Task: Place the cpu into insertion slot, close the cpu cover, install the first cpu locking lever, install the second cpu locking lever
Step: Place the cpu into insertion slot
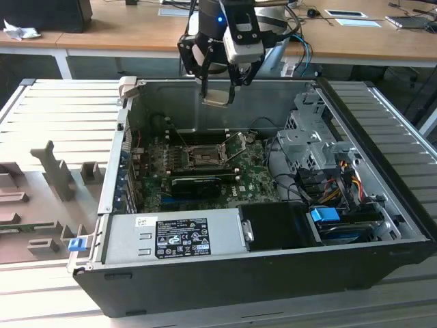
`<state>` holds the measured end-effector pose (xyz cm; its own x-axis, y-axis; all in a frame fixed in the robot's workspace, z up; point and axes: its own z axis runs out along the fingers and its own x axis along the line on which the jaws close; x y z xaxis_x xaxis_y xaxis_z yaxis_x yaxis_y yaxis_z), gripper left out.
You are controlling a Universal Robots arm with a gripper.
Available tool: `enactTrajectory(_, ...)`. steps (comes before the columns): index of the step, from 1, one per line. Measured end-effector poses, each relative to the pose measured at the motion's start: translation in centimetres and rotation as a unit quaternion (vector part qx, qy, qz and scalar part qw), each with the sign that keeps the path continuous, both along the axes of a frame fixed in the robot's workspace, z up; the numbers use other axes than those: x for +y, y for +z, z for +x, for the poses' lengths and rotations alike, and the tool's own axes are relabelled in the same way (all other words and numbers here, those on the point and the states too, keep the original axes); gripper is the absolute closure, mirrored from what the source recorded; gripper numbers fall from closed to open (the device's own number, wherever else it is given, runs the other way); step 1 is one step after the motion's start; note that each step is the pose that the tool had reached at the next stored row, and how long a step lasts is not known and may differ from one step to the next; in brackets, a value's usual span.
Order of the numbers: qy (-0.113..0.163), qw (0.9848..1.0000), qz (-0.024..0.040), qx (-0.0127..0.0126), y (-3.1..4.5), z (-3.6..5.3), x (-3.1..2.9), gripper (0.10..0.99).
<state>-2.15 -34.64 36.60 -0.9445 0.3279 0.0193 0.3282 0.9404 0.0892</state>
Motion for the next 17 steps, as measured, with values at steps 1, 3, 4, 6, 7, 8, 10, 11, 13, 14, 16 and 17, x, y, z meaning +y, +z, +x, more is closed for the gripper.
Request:
enactTrajectory(1, -0.006, 1.0, 0.0, 0.0, -0.01, 0.0, 0.0, 0.561)
enactTrajectory(3, -0.017, 0.9999, 0.0001, 0.0, -0.05, -0.05, 0.0, 0.561)
enactTrajectory(4, -0.018, 0.9998, 0.0001, 0.0, -0.08, -0.13, 0.0, 0.561)
enactTrajectory(6, -0.022, 0.9998, 0.0, 0.0, -0.16, -0.46, 0.0, 0.561)
enactTrajectory(7, -0.024, 0.9997, 0.0, 0.0, -0.21, -0.53, 0.0, 0.561)
enactTrajectory(8, -0.026, 0.9997, 0.0, 0.0, -0.24, -0.53, 0.0, 0.561)
enactTrajectory(10, -0.04, 0.9992, 0.0, 0.0, -0.31, -0.54, 0.0, 0.561)
enactTrajectory(11, -0.055, 0.9985, 0.0, 0.0, -0.33, -0.54, 0.0, 0.561)
enactTrajectory(13, -0.069, 0.9976, 0.0, 0.0, -0.37, -0.54, 0.0, 0.561)
enactTrajectory(14, -0.076, 0.9971, 0.0, 0.0, -0.39, -0.54, 0.0, 0.561)
enactTrajectory(16, -0.1, 0.995, 0.0, 0.0, -0.45, -0.54, 0.0, 0.561)
enactTrajectory(17, -0.121, 0.9927, -0.0001, 0.0, -0.5, -0.54, 0.0, 0.561)
